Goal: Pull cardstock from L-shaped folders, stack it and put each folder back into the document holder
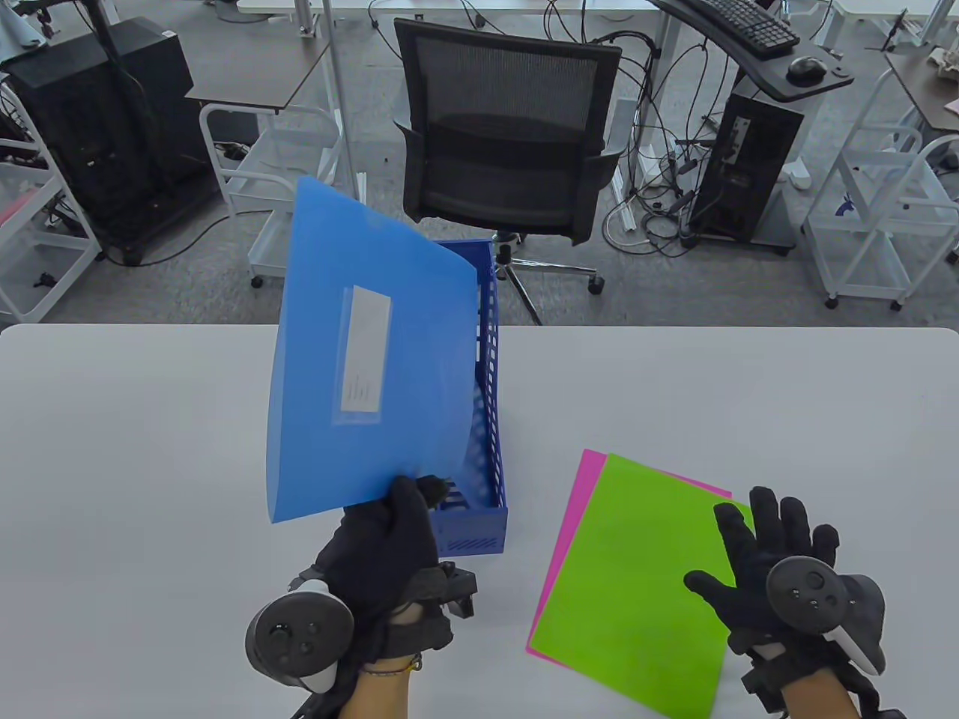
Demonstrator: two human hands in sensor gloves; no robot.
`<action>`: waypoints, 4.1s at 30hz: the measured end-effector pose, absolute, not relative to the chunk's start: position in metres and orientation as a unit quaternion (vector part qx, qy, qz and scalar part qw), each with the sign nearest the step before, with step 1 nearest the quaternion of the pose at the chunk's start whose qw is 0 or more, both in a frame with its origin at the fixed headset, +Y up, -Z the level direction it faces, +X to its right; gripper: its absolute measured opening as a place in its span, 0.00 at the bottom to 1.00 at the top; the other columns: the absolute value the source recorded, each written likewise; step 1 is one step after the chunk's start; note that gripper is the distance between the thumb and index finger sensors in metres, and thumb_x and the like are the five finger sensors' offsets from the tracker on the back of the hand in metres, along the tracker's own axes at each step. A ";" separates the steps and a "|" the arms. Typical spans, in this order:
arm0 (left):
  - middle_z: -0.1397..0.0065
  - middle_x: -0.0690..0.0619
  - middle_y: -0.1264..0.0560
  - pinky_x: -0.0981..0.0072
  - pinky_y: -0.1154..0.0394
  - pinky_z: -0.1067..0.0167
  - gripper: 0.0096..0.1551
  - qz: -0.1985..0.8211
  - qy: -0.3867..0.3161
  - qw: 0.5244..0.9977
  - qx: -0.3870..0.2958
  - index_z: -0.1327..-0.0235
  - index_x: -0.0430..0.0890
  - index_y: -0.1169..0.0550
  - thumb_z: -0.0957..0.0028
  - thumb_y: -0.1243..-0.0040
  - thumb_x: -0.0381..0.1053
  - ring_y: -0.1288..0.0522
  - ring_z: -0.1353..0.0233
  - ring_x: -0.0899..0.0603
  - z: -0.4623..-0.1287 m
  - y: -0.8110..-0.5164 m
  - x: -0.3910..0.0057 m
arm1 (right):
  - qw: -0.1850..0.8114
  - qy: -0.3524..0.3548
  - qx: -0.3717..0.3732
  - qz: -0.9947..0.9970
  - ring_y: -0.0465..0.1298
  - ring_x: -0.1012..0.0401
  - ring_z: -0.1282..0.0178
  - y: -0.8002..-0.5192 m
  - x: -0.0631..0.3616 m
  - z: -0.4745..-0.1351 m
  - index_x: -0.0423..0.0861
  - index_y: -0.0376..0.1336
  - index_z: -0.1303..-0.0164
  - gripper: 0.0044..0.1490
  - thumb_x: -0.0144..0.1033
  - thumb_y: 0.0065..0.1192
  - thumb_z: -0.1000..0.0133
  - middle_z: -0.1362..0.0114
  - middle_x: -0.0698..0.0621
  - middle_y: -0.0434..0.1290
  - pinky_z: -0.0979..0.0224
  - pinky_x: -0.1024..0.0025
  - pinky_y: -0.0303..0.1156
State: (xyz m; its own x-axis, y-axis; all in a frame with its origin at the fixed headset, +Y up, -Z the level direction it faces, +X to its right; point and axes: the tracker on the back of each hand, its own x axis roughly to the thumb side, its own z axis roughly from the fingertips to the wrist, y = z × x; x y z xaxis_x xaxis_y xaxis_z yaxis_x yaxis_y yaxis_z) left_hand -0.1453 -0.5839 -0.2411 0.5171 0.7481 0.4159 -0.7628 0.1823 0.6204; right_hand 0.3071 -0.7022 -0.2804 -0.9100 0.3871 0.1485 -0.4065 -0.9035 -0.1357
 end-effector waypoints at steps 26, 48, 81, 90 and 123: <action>0.50 0.34 0.14 0.61 0.05 0.61 0.20 0.437 0.058 0.831 0.340 0.53 0.36 0.23 0.44 0.36 0.51 0.02 0.60 0.55 -0.288 -0.634 -0.125 | 0.232 -0.108 0.081 0.963 0.41 0.35 0.18 -0.700 0.308 -0.281 0.47 0.52 0.22 0.54 0.58 0.74 0.51 0.14 0.33 0.45 0.29 0.25 0.27; 0.48 0.34 0.15 0.58 0.06 0.61 0.20 0.421 0.096 0.862 0.266 0.51 0.36 0.22 0.44 0.34 0.51 0.03 0.61 0.53 -0.304 -0.666 -0.119 | 0.234 -0.104 0.088 0.963 0.42 0.35 0.18 -0.700 0.309 -0.281 0.47 0.52 0.22 0.53 0.58 0.74 0.51 0.14 0.33 0.45 0.29 0.25 0.27; 0.48 0.38 0.13 0.53 0.09 0.63 0.20 0.342 0.092 0.897 0.264 0.53 0.40 0.18 0.45 0.31 0.54 0.05 0.64 0.49 -0.293 -0.647 -0.121 | 0.229 -0.102 0.093 0.964 0.42 0.34 0.18 -0.701 0.306 -0.281 0.46 0.53 0.23 0.53 0.59 0.73 0.51 0.14 0.33 0.46 0.29 0.25 0.28; 0.47 0.40 0.13 0.52 0.10 0.61 0.19 0.320 0.039 0.877 0.356 0.53 0.41 0.19 0.43 0.32 0.56 0.05 0.62 0.49 -0.258 -0.588 -0.141 | 0.225 -0.102 0.090 0.965 0.40 0.34 0.19 -0.702 0.306 -0.280 0.47 0.53 0.23 0.53 0.59 0.73 0.51 0.14 0.33 0.45 0.29 0.25 0.28; 0.54 0.50 0.12 0.56 0.11 0.65 0.45 0.319 0.150 0.919 0.174 0.31 0.45 0.25 0.52 0.32 0.73 0.08 0.68 0.53 -0.322 -0.653 -0.197 | 0.224 -0.057 0.043 0.972 0.36 0.34 0.19 -0.711 0.316 -0.287 0.48 0.50 0.21 0.55 0.61 0.72 0.50 0.13 0.34 0.40 0.28 0.26 0.28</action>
